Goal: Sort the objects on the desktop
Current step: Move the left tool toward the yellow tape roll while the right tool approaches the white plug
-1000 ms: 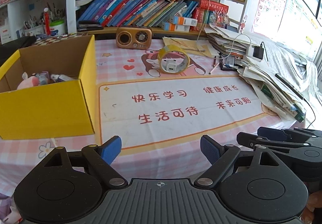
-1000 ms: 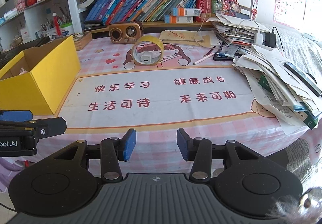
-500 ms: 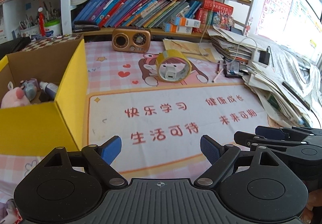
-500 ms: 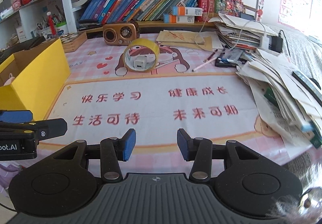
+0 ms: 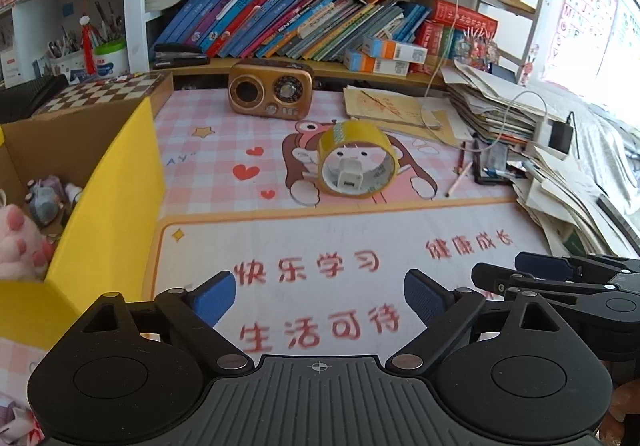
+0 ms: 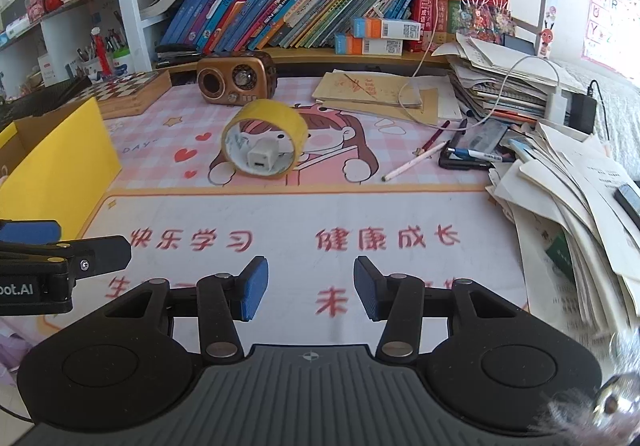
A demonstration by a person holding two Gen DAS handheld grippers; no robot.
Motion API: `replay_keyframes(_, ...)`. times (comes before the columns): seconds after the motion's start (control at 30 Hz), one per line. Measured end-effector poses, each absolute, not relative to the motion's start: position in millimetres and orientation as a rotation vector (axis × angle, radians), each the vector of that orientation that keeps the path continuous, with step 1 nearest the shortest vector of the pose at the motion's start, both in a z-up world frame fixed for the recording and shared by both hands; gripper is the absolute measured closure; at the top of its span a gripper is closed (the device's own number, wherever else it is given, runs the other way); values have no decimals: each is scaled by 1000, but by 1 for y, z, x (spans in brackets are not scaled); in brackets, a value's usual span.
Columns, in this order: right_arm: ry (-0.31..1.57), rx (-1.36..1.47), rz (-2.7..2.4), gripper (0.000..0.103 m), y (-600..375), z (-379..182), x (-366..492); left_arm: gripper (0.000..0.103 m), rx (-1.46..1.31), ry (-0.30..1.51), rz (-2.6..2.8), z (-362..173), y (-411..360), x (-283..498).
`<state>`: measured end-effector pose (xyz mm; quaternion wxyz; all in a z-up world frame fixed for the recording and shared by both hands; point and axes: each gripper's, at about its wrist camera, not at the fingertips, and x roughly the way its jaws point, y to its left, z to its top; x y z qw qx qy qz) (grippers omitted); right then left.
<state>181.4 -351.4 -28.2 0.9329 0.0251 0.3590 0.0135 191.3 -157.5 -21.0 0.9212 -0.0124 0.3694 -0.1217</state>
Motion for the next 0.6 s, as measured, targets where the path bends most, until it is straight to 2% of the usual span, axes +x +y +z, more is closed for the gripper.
replay_keyframes(0.6,777,48,97,57,-404,-43,226,7,26,773,-208,-39,-225,277)
